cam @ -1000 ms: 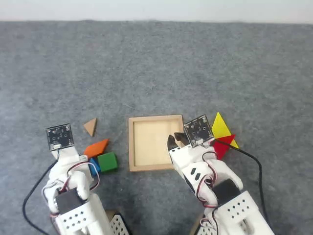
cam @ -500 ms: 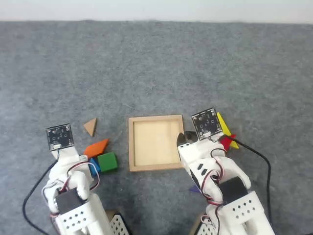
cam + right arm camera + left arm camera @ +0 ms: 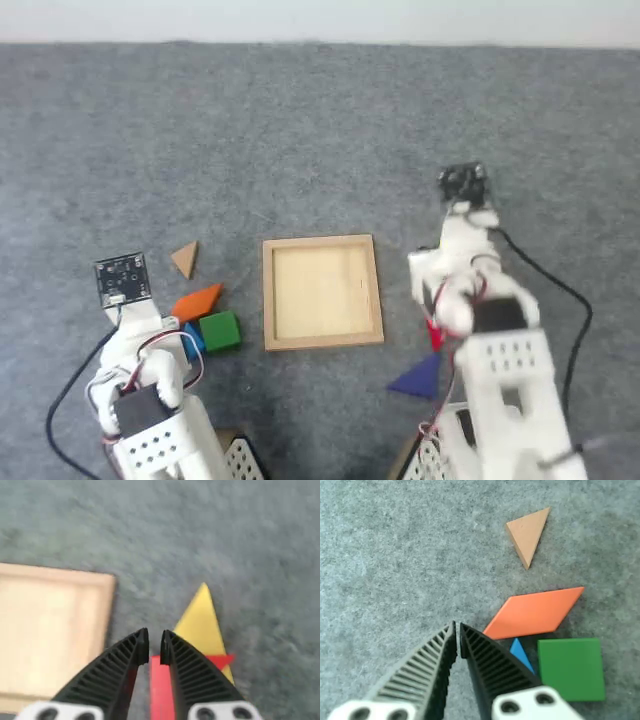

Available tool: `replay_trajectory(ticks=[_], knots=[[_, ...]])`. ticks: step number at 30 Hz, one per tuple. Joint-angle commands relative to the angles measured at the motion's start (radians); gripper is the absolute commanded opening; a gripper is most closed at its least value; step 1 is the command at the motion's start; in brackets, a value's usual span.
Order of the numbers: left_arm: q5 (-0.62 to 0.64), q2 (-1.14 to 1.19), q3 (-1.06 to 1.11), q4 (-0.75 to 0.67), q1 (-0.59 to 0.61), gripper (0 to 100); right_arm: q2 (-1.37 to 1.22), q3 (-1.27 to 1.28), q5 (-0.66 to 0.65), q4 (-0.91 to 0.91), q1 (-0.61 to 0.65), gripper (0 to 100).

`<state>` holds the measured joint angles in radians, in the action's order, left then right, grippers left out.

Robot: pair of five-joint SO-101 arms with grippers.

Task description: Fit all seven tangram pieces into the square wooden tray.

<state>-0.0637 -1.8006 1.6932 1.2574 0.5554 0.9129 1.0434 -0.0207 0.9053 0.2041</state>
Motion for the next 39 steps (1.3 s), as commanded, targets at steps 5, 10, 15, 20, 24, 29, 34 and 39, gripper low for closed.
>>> replay_trajectory(ticks=[5, 10, 15, 20, 24, 29, 34, 39], knots=[[-0.005, -0.017, -0.012, 0.005, -0.008, 1, -0.452, -0.33, -0.005, 0.104, -0.143, 7.6], [-0.005, -0.017, -0.012, 0.005, -0.008, 1, -0.61, -0.413, 0.044, 0.131, -0.139, 24.3], [-0.005, -0.017, -0.012, 0.005, -0.008, 1, -0.753, -0.476, 0.118, 0.12, -0.139, 35.6], [-0.005, -0.017, -0.012, 0.005, -0.008, 1, -0.875, -0.514, 0.121, 0.087, -0.091, 34.9], [-0.005, -0.017, -0.012, 0.005, -0.008, 1, -0.897, -0.549, 0.112, 0.148, -0.047, 32.0], [-0.005, -0.017, -0.012, 0.005, -0.008, 1, -0.771, -0.549, 0.129, 0.226, -0.143, 35.3], [-0.005, -0.017, -0.012, 0.005, -0.008, 1, -0.578, -0.44, 0.241, 0.298, -0.099, 50.4], [-0.005, -0.017, -0.012, 0.005, -0.008, 1, -0.532, -0.279, 0.272, 0.147, 0.053, 57.5]])
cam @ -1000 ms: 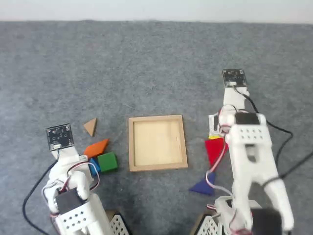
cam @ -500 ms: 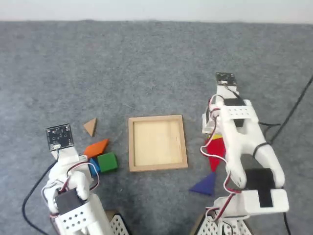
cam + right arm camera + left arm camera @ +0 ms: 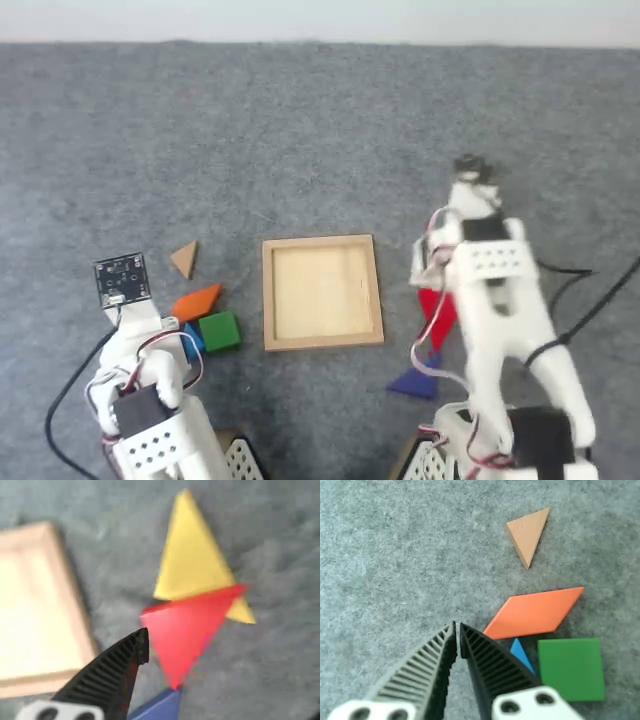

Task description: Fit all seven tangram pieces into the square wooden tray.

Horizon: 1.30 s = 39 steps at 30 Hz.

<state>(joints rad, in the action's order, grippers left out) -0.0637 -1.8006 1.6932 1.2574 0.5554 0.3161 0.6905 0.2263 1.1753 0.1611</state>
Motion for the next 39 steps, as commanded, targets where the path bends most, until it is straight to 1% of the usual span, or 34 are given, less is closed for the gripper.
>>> replay_trajectory(ticks=[1, 3, 6, 11, 15, 19, 24, 28, 33, 39], knots=[[-0.005, -0.017, -0.012, 0.005, -0.008, 1, 0.051, 0.095, 0.031, -0.177, 0.107, 57.3], [-0.005, -0.017, -0.012, 0.005, -0.008, 1, 0.008, 0.12, 0.048, -0.262, 0.11, 55.9], [-0.005, -0.017, -0.012, 0.005, -0.008, 1, -0.087, 0.117, 0.086, -0.318, 0.107, 52.5], [-0.005, -0.017, -0.012, 0.005, -0.008, 1, -0.199, 0.064, 0.106, -0.32, 0.107, 47.9], [-0.005, -0.017, -0.012, 0.005, -0.008, 1, -0.216, 0.058, 0.107, -0.32, 0.105, 46.3], [-0.005, -0.017, -0.012, 0.005, -0.008, 1, -0.223, 0.048, 0.109, -0.318, 0.056, 43.7], [-0.005, -0.017, -0.012, 0.005, -0.008, 1, -0.226, 0.012, 0.11, -0.272, -0.001, 34.8], [-0.005, -0.017, -0.012, 0.005, -0.008, 1, -0.226, 0.012, 0.11, -0.274, -0.001, 28.2], [-0.005, -0.017, -0.012, 0.005, -0.008, 1, -0.225, 0.012, 0.109, -0.266, 0.01, 29.4], [-0.005, -0.017, -0.012, 0.005, -0.008, 1, -0.225, 0.012, 0.107, -0.243, 0.064, 41.4]])
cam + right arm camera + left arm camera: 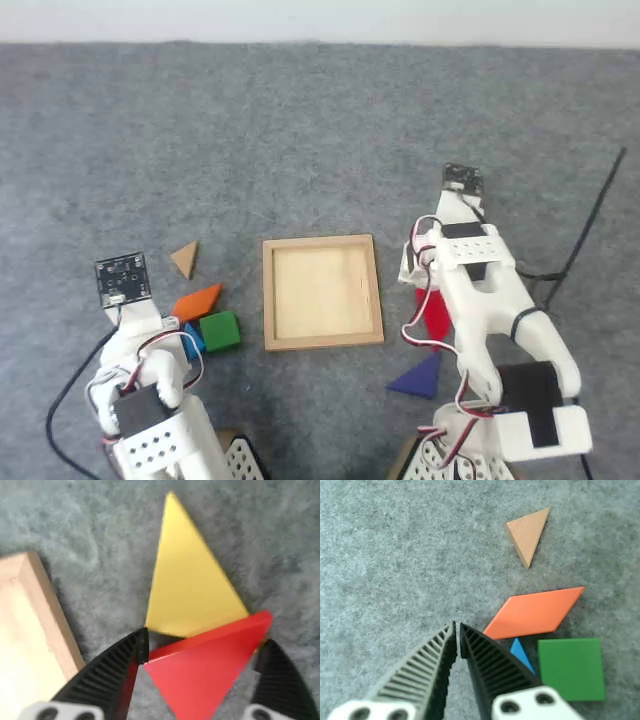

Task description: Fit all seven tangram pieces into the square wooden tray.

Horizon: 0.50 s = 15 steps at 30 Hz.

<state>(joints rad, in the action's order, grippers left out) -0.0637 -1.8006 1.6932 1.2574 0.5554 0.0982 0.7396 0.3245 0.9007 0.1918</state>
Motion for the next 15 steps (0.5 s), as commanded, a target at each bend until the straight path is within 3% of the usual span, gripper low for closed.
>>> replay_trajectory(ticks=[1, 15], knots=[[-0.005, -0.017, -0.012, 0.005, -0.008, 1, -0.007, -0.043, 0.006, 0.042, 0.041, 42.9], [-0.005, -0.017, -0.012, 0.005, -0.008, 1, -0.16, -0.169, 0.005, 0.217, 0.019, 44.6]])
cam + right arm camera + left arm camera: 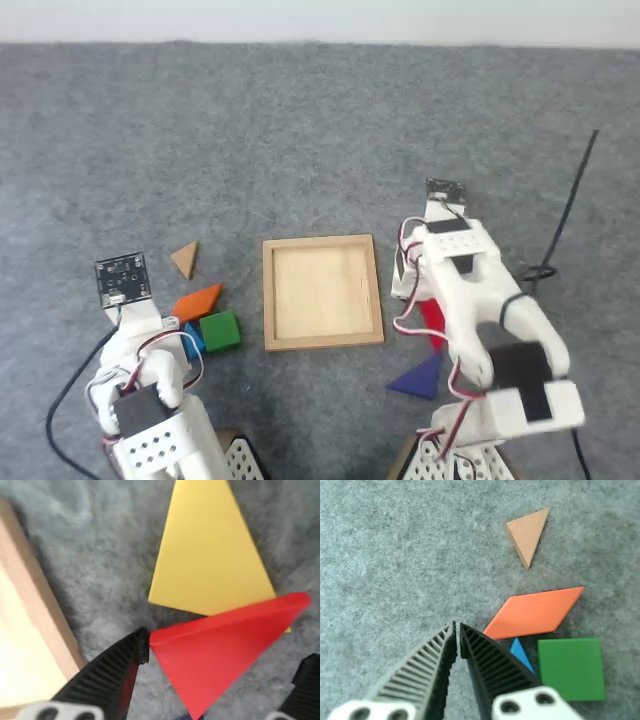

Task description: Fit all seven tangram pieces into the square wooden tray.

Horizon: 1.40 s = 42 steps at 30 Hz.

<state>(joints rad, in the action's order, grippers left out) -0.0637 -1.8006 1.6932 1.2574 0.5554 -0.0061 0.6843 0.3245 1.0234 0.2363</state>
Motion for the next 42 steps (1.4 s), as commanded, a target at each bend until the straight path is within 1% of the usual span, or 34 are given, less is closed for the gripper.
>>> replay_trajectory(ticks=[1, 5, 17, 21, 27, 32, 34, 38, 42], knots=[[-0.005, -0.017, -0.012, 0.005, -0.008, 1, -0.081, -0.132, 0.003, 0.125, -0.036, 44.6], [-0.005, -0.017, -0.012, 0.005, -0.008, 1, -0.17, -0.206, -0.018, 0.206, -0.101, 44.6], [-0.005, -0.017, -0.012, 0.005, -0.008, 1, -0.354, -0.425, -0.023, 0.375, -0.157, 44.6], [-0.005, -0.017, -0.012, 0.005, -0.008, 1, -0.308, -0.427, -0.023, 0.371, -0.18, 44.6], [-0.005, -0.017, -0.012, 0.005, -0.008, 1, -0.119, -0.388, -0.023, 0.371, -0.179, 44.6], [-0.005, -0.017, -0.012, 0.005, -0.008, 1, 0.053, -0.288, 0.025, 0.3, -0.194, 44.8], [-0.005, -0.017, -0.012, 0.005, -0.008, 1, 0.11, -0.233, 0.015, 0.252, -0.196, 44.8], [-0.005, -0.017, -0.012, 0.005, -0.008, 1, 0.182, -0.106, 0.009, 0.151, -0.196, 44.8], [-0.005, -0.017, -0.012, 0.005, -0.008, 1, 0.194, -0.003, 0.011, 0.004, -0.194, 44.8]])
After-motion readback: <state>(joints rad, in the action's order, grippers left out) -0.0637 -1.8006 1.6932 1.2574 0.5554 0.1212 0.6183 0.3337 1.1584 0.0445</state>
